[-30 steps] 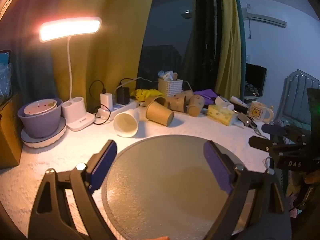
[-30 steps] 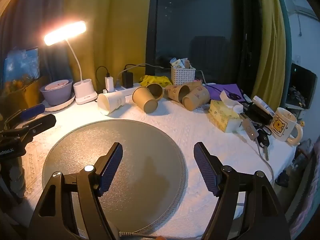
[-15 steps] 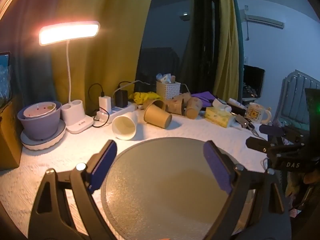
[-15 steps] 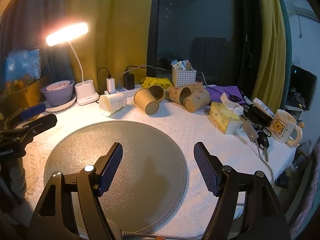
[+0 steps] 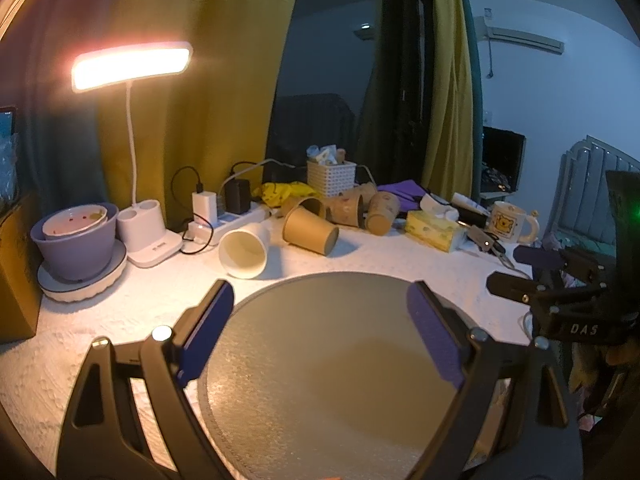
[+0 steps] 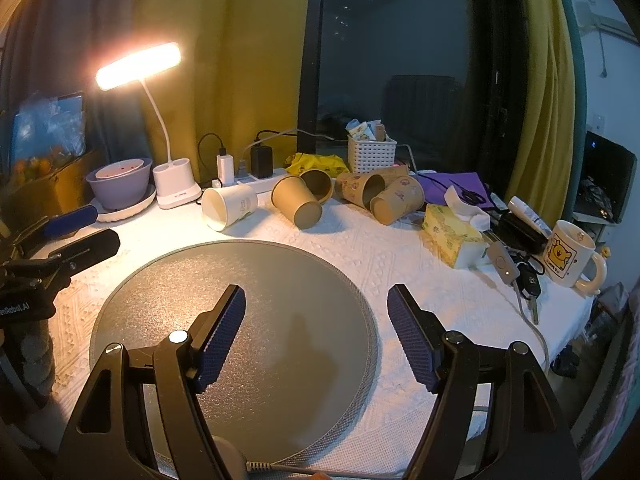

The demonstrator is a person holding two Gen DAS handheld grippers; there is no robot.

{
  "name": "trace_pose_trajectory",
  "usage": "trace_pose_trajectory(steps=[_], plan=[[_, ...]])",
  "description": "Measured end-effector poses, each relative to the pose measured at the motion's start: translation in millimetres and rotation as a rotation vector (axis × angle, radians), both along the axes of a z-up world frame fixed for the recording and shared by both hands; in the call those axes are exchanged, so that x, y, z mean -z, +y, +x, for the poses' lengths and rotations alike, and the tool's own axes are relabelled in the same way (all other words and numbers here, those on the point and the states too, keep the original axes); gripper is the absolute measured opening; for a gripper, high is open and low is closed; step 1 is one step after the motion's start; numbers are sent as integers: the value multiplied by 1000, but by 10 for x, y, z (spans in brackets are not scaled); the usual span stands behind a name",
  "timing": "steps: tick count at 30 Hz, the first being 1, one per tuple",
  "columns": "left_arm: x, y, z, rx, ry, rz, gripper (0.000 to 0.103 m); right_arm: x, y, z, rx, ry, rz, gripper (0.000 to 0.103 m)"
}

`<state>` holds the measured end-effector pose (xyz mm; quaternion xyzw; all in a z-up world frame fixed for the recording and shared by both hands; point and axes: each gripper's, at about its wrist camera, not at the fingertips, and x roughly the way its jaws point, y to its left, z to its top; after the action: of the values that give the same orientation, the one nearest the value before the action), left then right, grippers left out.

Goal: Flip cup upright

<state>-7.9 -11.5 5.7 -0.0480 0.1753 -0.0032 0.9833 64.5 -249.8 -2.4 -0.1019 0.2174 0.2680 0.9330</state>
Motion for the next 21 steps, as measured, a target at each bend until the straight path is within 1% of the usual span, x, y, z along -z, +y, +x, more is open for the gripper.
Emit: trace_pose_trajectory(steps=[21], plan=[[-2, -3, 3, 3, 1, 1, 89, 7, -16, -3, -1, -3, 3, 76]])
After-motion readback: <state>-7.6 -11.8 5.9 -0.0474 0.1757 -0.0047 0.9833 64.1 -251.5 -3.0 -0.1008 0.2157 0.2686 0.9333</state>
